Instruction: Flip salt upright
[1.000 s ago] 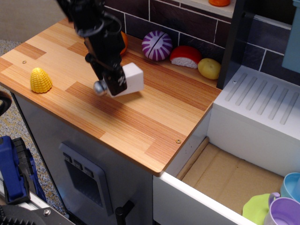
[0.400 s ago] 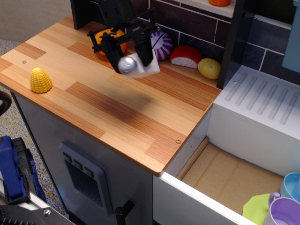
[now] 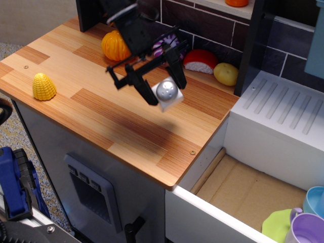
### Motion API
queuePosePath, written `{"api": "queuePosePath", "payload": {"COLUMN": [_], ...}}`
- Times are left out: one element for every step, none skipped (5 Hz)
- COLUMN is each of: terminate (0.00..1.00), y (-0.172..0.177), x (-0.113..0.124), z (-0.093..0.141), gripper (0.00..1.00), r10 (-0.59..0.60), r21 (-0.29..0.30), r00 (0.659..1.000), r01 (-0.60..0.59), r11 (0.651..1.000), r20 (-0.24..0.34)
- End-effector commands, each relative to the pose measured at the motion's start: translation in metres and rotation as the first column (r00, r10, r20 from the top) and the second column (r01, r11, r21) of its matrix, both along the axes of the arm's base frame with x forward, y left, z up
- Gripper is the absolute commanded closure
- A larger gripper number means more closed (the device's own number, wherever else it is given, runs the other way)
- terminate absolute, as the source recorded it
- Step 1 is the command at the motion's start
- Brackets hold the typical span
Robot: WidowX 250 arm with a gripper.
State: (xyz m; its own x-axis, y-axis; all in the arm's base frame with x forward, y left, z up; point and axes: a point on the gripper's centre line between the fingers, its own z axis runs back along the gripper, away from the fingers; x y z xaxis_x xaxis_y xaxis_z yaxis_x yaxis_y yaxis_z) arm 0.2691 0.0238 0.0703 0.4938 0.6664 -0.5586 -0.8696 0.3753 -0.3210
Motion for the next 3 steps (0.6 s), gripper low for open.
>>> {"api": "queuePosePath", "payload": {"terminate": [0.00,0.00,0.00], "y": [0.010,0.035,0.049], "x": [0.002,0.011,0.024], "z": [0.003,-0.014,-0.021], "gripper": [1.00,1.00,1.00], "r10": [0.100,0.162,0.176], "r21": [-0.174,-0.322,-0.396], "r00": [0.995,0.982,0.968], "r01": [-0.103,-0.186,-0.235], "r11": [0.979,0.928,0.888], "r20": [-0.022,-0.099,-0.180]}}
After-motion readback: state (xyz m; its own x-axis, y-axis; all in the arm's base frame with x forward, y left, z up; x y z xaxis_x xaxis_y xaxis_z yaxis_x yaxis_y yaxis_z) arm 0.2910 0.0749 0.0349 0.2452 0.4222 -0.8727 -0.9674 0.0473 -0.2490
